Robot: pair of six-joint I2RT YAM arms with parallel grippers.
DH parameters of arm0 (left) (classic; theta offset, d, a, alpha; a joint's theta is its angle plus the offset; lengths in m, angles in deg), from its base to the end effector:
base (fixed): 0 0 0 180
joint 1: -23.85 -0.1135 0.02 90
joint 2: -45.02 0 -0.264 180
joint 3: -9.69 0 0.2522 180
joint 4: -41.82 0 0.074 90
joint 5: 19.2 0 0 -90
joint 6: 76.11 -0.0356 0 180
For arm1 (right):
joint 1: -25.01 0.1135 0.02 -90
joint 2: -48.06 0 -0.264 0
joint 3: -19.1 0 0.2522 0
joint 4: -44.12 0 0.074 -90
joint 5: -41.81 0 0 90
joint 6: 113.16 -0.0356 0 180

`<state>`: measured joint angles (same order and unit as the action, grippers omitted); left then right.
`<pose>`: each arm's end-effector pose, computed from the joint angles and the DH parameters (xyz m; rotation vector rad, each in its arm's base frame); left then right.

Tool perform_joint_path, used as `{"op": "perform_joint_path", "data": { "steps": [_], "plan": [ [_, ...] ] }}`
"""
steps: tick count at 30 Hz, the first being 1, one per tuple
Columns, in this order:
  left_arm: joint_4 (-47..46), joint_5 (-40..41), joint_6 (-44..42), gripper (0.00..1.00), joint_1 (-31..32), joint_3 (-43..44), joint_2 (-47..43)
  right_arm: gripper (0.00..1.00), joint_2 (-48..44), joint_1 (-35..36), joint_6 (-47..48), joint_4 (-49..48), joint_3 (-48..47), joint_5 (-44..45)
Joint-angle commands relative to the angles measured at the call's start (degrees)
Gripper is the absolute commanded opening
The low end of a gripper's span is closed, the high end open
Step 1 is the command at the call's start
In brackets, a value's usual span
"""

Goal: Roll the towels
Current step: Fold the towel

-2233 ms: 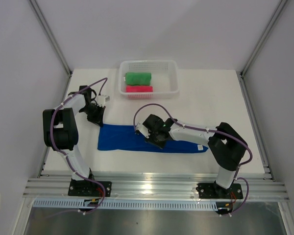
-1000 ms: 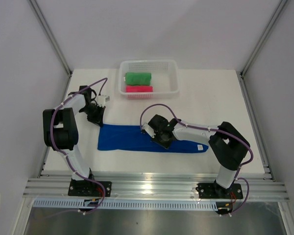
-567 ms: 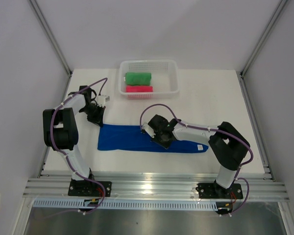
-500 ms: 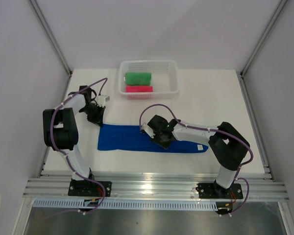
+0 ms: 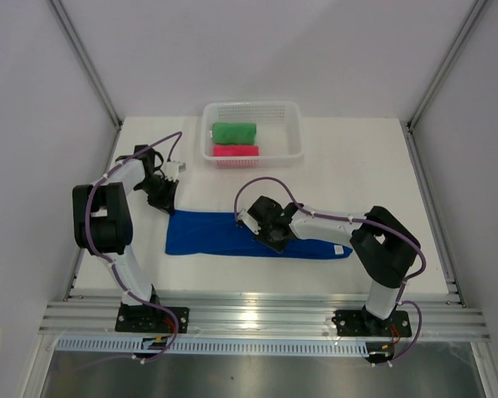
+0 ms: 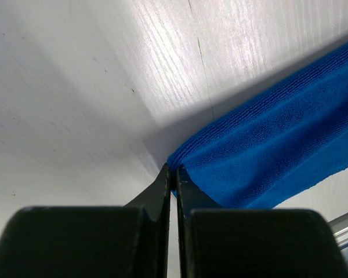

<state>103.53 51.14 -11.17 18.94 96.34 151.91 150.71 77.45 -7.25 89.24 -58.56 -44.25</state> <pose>0.3481 0.0179 0.1724 0.5398 2.8366 -0.4307 0.2114 0.2709 0.1616 -1.5533 2.3177 0.0622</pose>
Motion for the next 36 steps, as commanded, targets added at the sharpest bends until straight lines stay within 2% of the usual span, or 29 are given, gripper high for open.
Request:
{"op": "perform_joint_path", "data": {
  "steps": [1, 12, 14, 15, 17, 18, 24, 26, 29, 31, 33, 34, 35, 36],
  "plan": [
    [0.4, 0.06, -0.69, 0.02, -0.54, 2.18, 0.34, 0.0, 0.8, 0.02, -0.61, -0.51, -0.53, 0.98],
    [0.75, 0.68, -0.43, 0.02, -0.46, 3.58, 0.95, 0.0, -3.86, 0.9, 0.18, 0.64, 0.62, -2.54],
    [0.92, 0.5, -0.43, 0.06, -0.46, 3.76, 0.95, 0.07, -3.6, 0.9, -0.17, 0.73, 0.79, -3.15],
    [1.01, 0.5, -0.43, 0.12, -0.45, 3.67, 0.95, 0.21, -3.16, 0.9, -0.52, 0.64, 0.79, -2.98],
    [1.45, 0.5, -0.52, 0.19, -0.45, 3.76, 0.69, 0.3, -3.07, 0.73, -2.18, 0.12, 0.71, -2.81],
    [1.63, 0.59, -0.52, 0.27, -0.45, 3.93, 0.51, 0.34, -3.25, 0.55, -3.15, -0.06, 0.71, -2.02],
    [4.87, 0.06, -1.22, 0.45, -0.45, 5.6, -3.88, 0.44, -11.14, -3.92, -14.99, -2.7, 1.93, -1.13],
    [5.75, 0.41, -1.92, 0.45, -0.46, 5.43, -6.86, 0.45, -16.24, -5.33, -18.78, -3.31, 3.6, -0.43],
    [8.04, -0.63, -4.9, 0.45, -0.28, 4.29, -11.69, 0.45, -22.99, -9.28, -28.18, -1.48, 6.32, 2.98],
    [10.14, -0.82, -9.99, 0.45, 0.25, 3.06, -14.33, 0.46, -26.17, -15.77, -38.24, 3.24, 8.17, 6.66],
    [10.33, 1.1, -16.21, 0.45, 1.82, -2.2, -18.81, 0.47, -30.83, -21.91, -45.14, 7.56, 12.02, 8.27],
    [9.89, 2.07, -18.42, 0.45, 2.53, -5.79, -20.39, 0.47, -32.58, -28.91, -50.39, 10.54, 13.7, 8.27],
    [9.45, 3.21, -20.27, 0.46, 4.19, -9.74, -23.54, 0.46, -36.6, -32.46, -51.92, 11.27, 15.54, 6.62],
    [9.01, 5.4, -23.86, 0.47, 4.73, -11.34, -25.05, 0.46, -38.82, -39.02, -52.63, 11.27, 19.39, 4.86]
  ]
}}
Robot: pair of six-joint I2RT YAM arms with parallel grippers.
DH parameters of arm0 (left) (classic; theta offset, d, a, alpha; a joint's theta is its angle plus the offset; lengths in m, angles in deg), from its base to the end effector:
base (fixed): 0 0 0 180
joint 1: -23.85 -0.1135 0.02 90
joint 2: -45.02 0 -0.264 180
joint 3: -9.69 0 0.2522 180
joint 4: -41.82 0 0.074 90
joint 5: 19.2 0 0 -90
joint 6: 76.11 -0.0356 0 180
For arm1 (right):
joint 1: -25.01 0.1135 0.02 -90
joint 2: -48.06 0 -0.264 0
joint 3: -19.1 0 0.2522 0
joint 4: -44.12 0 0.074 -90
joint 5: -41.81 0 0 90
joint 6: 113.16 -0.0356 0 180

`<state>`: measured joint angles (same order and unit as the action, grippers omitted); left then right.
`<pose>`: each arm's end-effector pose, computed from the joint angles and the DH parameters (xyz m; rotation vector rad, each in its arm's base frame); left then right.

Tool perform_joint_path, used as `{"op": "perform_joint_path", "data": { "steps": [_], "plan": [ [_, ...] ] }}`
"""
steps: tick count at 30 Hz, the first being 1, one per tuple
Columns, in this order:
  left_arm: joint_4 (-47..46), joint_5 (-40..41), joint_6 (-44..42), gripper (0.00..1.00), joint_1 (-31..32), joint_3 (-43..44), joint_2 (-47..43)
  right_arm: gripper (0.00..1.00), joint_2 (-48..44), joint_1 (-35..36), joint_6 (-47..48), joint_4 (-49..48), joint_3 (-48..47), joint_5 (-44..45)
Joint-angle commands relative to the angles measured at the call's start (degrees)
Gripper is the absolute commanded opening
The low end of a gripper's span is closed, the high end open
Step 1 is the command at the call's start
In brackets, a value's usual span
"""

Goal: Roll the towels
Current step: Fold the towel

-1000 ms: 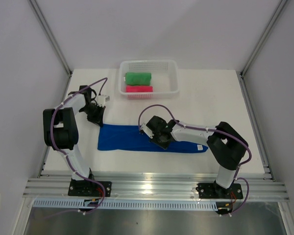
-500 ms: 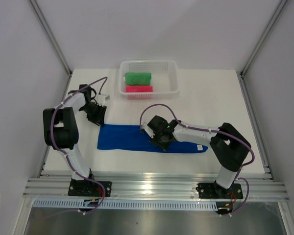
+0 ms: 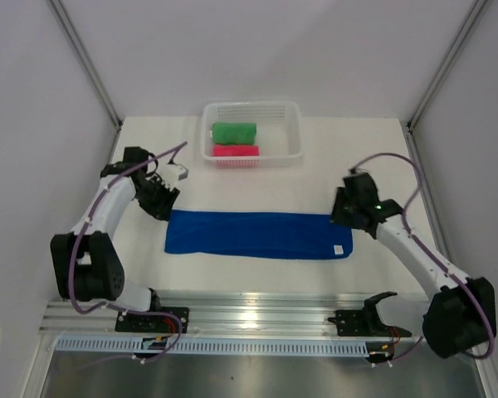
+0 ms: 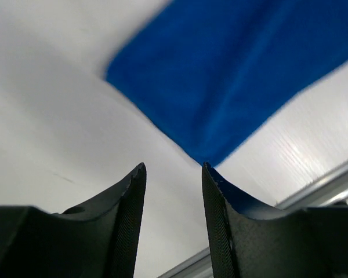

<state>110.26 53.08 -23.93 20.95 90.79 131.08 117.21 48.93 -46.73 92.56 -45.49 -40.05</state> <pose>0.2841 0.0035 0.2517 0.8856 2.6071 -0.2626 0.2243 0.0940 0.2529 0.0517 2.4903 0.1733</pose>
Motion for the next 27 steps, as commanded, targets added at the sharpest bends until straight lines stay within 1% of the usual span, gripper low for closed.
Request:
{"op": "perform_joint_path", "data": {
  "steps": [1, 2, 3, 4, 6, 8, 13, 17, 18, 20, 27],
  "plan": [
    [1.32, 4.35, -12.78, 0.47, 4.72, -9.64, -5.63, 0.46, -7.6, -13.43, -13.77, 7.34, 8.18, -0.74],
    [0.62, 5.14, -14.02, 0.47, 6.57, -11.41, -7.12, 0.46, -9.71, -16.07, -14.22, 6.9, 9.85, -3.28],
    [-0.09, 6.54, -15.86, 0.48, 7.54, -15.96, -9.66, 0.47, -12.95, -18.54, -14.48, 6.72, 11.35, -4.35],
    [-0.88, 7.16, -16.75, 0.48, 8.51, -17.31, -10.73, 0.47, -13.94, -23.0, -14.74, 6.29, 13.63, -5.15],
    [-3.08, 8.22, -18.33, 0.49, 10.53, -21.42, -12.92, 0.48, -14.22, -26.81, -14.92, 5.67, 15.05, -6.99],
    [-4.48, 9.1, -18.86, 0.49, 11.24, -22.85, -13.02, 0.48, -12.46, -29.62, -14.92, 3.21, 15.23, -9.18],
    [-6.42, 10.24, -21.5, 0.5, 13.09, -28.91, -13.72, 0.41, -4.56, -30.25, -14.57, -3.72, 16.37, -15.86],
    [-10.72, 13.83, -21.77, 0.49, 13.62, -32.08, -13.81, 0.38, -4.01, -29.55, -14.31, -5.06, 17.78, -15.27],
    [-13.17, 14.63, -20.98, 0.49, 13.62, -32.17, -13.73, 0.37, -4.1, -29.29, -13.96, -5.06, 17.78, -14.91],
    [-14.07, 15.34, -19.66, 0.46, 13.62, -31.21, -13.55, 0.36, -4.89, -29.11, -13.78, -4.53, 17.78, -14.03],
    [-12.23, 14.55, -19.74, 0.45, 13.62, -27.96, -13.55, 0.36, -5.08, -27.62, -14.57, -4.79, 18.92, -14.03]
  ]
}}
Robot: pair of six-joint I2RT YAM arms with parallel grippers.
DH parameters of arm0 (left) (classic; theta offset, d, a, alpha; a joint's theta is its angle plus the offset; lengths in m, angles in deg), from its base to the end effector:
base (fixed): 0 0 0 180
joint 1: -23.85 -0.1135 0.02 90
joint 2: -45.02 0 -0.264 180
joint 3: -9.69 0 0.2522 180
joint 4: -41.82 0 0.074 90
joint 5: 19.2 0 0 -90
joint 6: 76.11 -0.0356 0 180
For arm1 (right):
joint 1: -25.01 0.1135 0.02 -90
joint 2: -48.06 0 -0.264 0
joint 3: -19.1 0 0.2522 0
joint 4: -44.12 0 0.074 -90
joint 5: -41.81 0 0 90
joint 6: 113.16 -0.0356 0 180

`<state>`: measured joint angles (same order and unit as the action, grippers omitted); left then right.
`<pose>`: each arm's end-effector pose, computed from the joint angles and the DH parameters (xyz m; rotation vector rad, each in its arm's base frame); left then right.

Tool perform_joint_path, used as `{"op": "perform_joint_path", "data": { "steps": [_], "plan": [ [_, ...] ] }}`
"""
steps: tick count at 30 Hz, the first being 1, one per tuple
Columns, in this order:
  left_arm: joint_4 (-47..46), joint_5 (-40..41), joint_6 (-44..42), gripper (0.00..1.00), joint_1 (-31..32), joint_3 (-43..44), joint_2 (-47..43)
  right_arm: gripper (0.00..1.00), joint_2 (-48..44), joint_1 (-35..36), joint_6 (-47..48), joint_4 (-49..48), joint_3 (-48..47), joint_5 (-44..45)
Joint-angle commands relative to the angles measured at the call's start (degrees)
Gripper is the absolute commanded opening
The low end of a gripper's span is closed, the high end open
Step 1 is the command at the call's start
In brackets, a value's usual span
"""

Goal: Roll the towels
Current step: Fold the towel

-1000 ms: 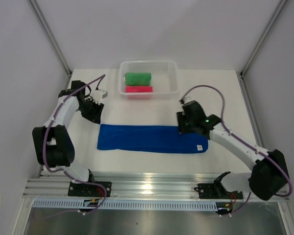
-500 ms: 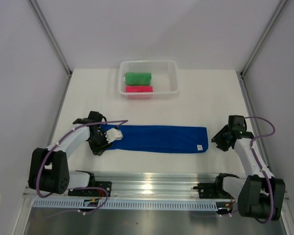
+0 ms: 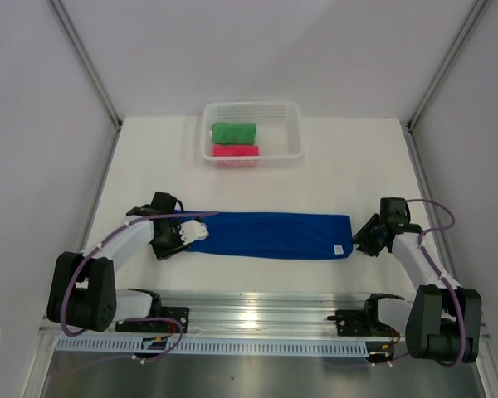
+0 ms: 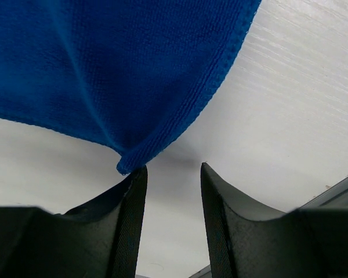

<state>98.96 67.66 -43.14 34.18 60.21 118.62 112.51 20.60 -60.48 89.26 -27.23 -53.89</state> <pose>0.1926 -0.0371 0.1599 1.6490 2.4619 0.0259 0.1948 -0.0115 0.1755 0.9335 2.5389 0.3113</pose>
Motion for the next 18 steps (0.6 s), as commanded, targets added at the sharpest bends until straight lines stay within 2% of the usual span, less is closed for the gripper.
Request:
{"op": "perform_joint_path", "data": {
  "steps": [1, 8, 13, 18],
  "plan": [
    [0.03, -0.03, -0.62, 0.45, 0.4, 2.71, -1.09, 0.36, -0.11, 1.15, -0.91, -1.41, 0.67, -0.11],
    [7.59, -0.12, -0.88, 0.45, 0.4, 4.99, -1.62, 0.36, 0.68, 1.94, -1.26, -1.84, 0.5, 0.42],
    [8.05, -0.2, -0.36, 0.46, 0.4, 6.83, -1.88, 0.36, 2.87, 3.08, -1.26, -3.33, 0.76, 0.51],
    [10.85, -7.49, 1.23, 0.5, 0.48, 13.94, -1.71, 0.3, 4.81, 3.52, -1.53, -5.71, 1.55, -0.28]
  ]
}}
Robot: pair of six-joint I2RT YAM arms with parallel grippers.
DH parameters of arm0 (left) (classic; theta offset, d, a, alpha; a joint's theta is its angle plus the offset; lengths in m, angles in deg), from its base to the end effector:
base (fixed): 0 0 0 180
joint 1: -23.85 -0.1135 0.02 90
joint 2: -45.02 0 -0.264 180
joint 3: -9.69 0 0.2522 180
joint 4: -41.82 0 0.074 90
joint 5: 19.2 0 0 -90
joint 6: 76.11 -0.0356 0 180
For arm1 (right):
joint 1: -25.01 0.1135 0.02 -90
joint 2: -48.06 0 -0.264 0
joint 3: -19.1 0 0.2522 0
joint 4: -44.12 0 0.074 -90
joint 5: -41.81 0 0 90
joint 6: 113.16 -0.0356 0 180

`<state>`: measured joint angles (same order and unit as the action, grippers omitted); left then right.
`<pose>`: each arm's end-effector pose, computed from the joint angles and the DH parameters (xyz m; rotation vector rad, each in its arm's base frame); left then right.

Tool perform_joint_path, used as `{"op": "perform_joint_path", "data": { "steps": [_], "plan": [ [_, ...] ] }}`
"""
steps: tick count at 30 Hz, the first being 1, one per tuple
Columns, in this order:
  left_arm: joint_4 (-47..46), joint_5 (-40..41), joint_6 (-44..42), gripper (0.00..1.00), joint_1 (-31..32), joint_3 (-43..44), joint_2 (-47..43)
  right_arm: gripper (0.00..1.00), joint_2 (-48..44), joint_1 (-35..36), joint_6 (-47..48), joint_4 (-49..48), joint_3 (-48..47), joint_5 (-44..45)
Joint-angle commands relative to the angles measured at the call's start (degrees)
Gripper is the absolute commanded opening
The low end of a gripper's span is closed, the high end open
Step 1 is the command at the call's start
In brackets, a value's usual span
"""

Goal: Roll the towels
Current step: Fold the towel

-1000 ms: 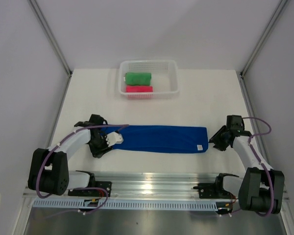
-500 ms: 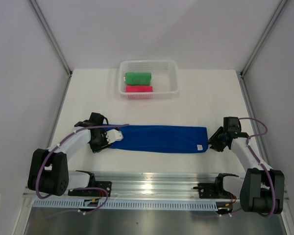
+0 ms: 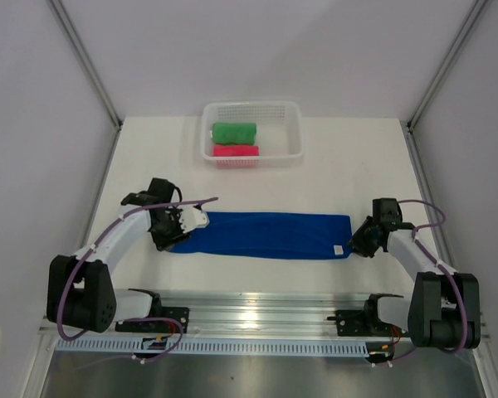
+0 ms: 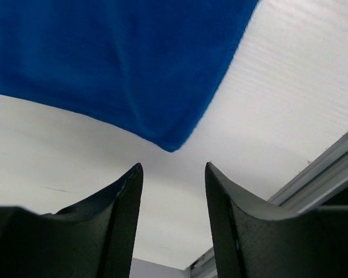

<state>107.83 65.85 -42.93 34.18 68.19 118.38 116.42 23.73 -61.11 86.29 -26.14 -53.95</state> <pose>0.2017 -0.0399 0.1937 1.6461 2.4615 -0.0243 0.2004 -0.0009 0.1605 0.8932 2.5966 0.3203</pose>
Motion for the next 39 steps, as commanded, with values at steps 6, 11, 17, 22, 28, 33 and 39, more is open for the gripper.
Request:
{"op": "perform_joint_path", "data": {
  "steps": [6, 11, 17, 22, 28, 33, 39],
  "plan": [
    [-0.21, -1.4, -3.38, 0.51, 0.66, 1.17, 1.16, 0.16, 0.38, 0.93, -0.98, -2.91, 0.46, 0.31],
    [-7.05, 3.28, -6.89, 0.55, 1.01, -4.73, 2.75, 0.04, -0.33, 1.01, -0.89, -2.56, 0.46, 0.66],
    [-10.32, 3.81, -6.03, 0.53, 2.07, -5.7, 3.46, 0.0, -0.42, 1.1, -0.54, -2.3, 0.37, 0.75],
    [-12.52, 4.69, -5.85, 0.45, 1.98, -5.97, 2.66, 0.0, -1.03, 1.1, -0.19, -1.95, 0.28, 0.75],
    [-11.92, 3.9, -5.33, 0.29, 1.98, -5.97, 3.89, 0.0, -0.86, 1.1, 0.07, -1.77, -0.16, 0.66],
    [-9.88, 3.46, -4.62, 0.32, 1.98, -5.79, 5.47, 0.0, -1.38, 1.01, 0.07, -1.77, 0.02, 0.57],
    [-5.77, -0.75, -1.11, 0.01, 1.37, -1.76, 3.9, 0.0, -3.05, 1.1, 0.95, 0.77, -1.74, 1.62]
  ]
}}
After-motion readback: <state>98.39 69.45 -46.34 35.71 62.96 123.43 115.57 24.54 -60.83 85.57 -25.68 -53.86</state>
